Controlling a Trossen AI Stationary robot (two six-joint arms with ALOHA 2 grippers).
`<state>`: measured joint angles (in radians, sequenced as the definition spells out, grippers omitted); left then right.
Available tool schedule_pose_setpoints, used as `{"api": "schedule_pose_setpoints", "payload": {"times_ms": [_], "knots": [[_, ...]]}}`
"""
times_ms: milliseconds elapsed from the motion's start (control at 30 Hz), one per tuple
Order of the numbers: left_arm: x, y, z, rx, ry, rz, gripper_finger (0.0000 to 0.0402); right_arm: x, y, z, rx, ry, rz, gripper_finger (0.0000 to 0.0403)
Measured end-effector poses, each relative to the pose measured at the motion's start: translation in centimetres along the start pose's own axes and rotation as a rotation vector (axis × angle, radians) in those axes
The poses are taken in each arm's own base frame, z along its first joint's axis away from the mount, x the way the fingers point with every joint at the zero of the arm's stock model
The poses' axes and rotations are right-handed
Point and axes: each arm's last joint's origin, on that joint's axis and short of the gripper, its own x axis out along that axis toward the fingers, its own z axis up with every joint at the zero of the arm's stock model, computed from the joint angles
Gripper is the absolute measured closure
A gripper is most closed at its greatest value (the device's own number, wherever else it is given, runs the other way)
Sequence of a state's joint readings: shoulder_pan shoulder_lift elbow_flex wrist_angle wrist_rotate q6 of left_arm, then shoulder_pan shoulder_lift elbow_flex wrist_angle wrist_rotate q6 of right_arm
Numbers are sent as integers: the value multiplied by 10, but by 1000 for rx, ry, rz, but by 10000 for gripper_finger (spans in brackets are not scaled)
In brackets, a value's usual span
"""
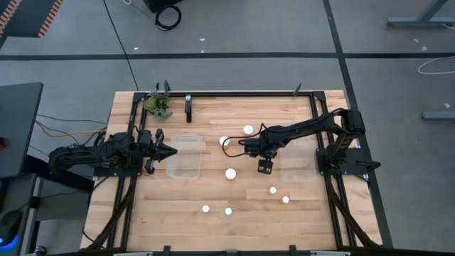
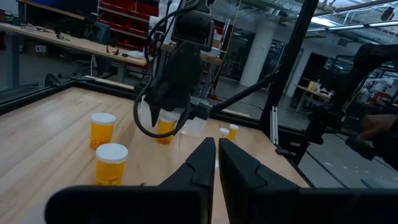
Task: Pick and place medicine bottles into bin by pill shape (circle, oval)
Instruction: Put the middle right large orange pill bottle into the right transparent bin
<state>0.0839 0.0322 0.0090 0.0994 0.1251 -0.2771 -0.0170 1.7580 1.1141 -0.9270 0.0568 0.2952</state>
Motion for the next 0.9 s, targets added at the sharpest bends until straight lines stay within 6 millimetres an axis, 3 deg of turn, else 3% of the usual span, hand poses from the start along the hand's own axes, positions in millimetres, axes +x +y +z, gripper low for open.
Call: {"api": "schedule_pose_setpoints", "payload": {"times_ms": [500,900], "knots": [[0,0,0,0,0,0,376,3,0,0,6,-9,6,186],[0,0,0,0,0,0,367,3,1,0,1,0,30,191]]}}
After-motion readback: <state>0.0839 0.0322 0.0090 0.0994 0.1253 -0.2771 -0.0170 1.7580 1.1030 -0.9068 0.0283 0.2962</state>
